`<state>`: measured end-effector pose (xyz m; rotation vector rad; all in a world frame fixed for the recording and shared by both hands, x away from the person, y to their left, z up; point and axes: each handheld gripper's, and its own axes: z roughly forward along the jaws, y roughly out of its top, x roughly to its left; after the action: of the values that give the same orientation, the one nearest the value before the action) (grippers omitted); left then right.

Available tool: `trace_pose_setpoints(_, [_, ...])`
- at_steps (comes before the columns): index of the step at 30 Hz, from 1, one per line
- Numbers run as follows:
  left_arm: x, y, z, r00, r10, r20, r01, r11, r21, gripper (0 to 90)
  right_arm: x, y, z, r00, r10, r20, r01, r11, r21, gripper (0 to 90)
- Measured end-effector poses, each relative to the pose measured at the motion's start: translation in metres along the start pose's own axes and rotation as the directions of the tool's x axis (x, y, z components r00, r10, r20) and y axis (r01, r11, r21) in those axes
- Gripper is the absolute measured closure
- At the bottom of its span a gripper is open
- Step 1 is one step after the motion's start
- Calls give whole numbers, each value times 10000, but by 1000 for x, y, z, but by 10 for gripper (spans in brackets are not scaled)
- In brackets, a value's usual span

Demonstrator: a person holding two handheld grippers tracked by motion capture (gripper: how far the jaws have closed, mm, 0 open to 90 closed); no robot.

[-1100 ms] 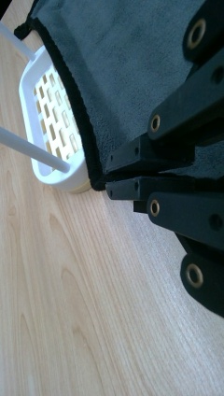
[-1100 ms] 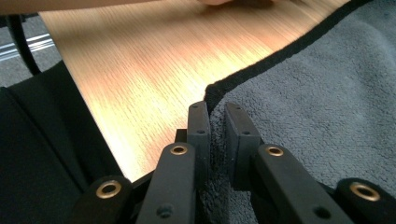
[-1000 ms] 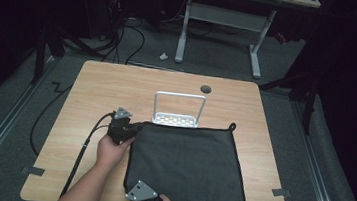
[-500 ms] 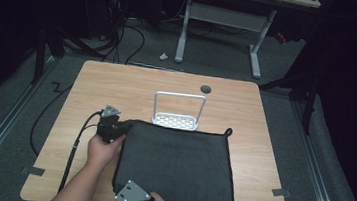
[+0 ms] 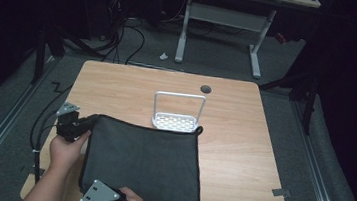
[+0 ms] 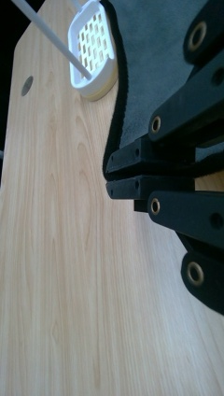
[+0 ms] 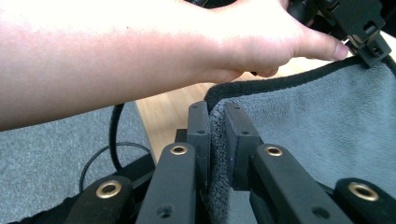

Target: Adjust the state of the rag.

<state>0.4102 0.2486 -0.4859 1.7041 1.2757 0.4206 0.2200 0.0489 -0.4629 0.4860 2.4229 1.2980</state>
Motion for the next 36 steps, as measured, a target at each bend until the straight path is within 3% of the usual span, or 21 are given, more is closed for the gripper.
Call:
trace_pose_setpoints(3, [-3, 0, 1, 9999, -127, 77, 127, 9999, -23, 861, -1, 1, -5, 9999, 61, 85, -60, 9999, -97, 827])
trace_pose_setpoints(6, [-15, 4, 11, 9994, -149, 314, 147, 9999, 57, 861, -10, -5, -18, 9990, 251, 366, -246, 9996, -150, 827])
trace_pose_setpoints(16, [-88, 23, 52, 9915, 734, 1076, -760, 9969, 194, 859, -42, -49, -76, 9823, 946, 1618, -979, 9951, 124, 826])
trace_pose_setpoints(21, [-127, 26, 70, 9834, 1189, 1368, -1223, 9924, 166, 856, -50, -69, -99, 9734, 1056, 2035, -1118, 9936, 191, 825])
trace_pose_setpoints(28, [-165, 21, 95, 9792, 1314, 1545, -1404, 9889, 493, 852, -58, -96, -119, 9623, 1223, 2431, -1382, 9891, 497, 822])
trace_pose_setpoints(33, [-189, 19, 110, 9697, 1660, 1793, -1792, 9820, 601, 850, -63, -116, -132, 9510, 1519, 2693, -1764, 9819, 690, 821])
trace_pose_setpoints(36, [-203, 19, 117, 9670, 1684, 1911, -1833, 9810, 630, 848, -64, -124, -139, 9457, 1697, 2772, -1972, 9775, 743, 818])
